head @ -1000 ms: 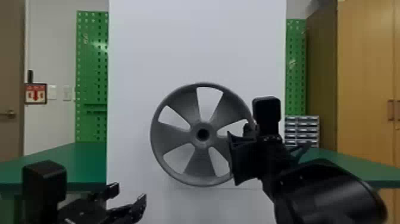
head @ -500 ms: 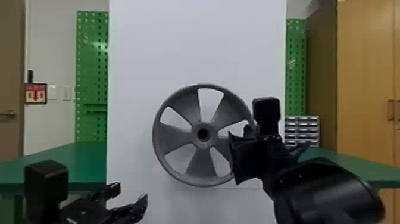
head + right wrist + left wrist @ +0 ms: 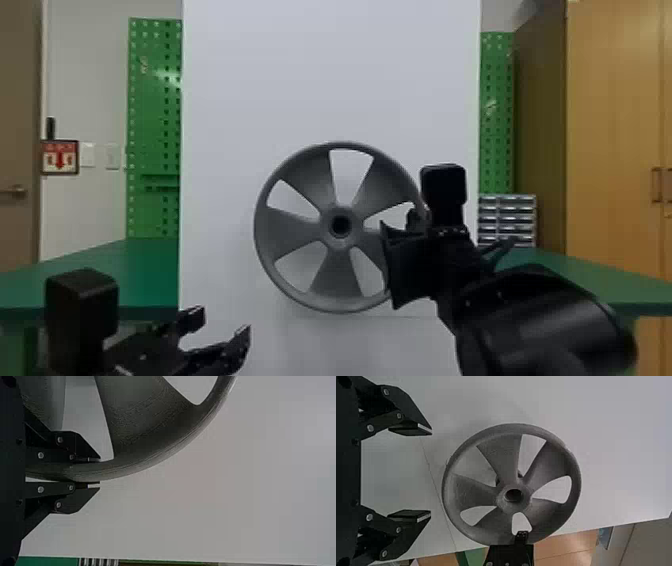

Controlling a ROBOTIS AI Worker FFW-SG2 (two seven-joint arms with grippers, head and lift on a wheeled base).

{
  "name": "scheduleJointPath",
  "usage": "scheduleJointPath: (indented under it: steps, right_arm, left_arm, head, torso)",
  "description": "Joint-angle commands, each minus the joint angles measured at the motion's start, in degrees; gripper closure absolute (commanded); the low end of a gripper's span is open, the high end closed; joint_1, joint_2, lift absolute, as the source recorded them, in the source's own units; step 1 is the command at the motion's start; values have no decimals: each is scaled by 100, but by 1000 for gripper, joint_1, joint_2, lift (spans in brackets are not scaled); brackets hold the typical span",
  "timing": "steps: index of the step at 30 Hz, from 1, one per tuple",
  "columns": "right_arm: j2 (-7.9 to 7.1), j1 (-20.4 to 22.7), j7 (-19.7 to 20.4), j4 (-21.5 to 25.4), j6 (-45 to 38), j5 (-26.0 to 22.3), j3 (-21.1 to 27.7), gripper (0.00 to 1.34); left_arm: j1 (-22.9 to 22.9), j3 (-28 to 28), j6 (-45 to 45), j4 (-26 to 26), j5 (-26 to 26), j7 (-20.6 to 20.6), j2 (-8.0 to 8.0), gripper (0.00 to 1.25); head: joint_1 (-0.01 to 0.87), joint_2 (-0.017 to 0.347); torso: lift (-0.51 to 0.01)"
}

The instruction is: Hold the wheel and insert it

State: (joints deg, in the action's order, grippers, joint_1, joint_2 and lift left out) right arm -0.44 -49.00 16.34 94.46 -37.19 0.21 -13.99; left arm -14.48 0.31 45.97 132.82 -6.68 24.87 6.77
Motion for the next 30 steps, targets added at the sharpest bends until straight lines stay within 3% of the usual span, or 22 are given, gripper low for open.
scheduleJointPath:
  steps: [1, 30]
  right_arm:
    - [0, -22, 0, -33, 1, 23, 19, 1266]
    - [26, -259, 150, -640, 239, 32, 89, 1266]
  left_arm:
    - [-3, 4, 0, -2, 0, 0, 0, 509]
    - [-38, -75, 0, -19, 35, 0, 0, 509]
  head:
    - [0, 0]
    - [0, 0]
  torso:
    - [-499]
    - [-499]
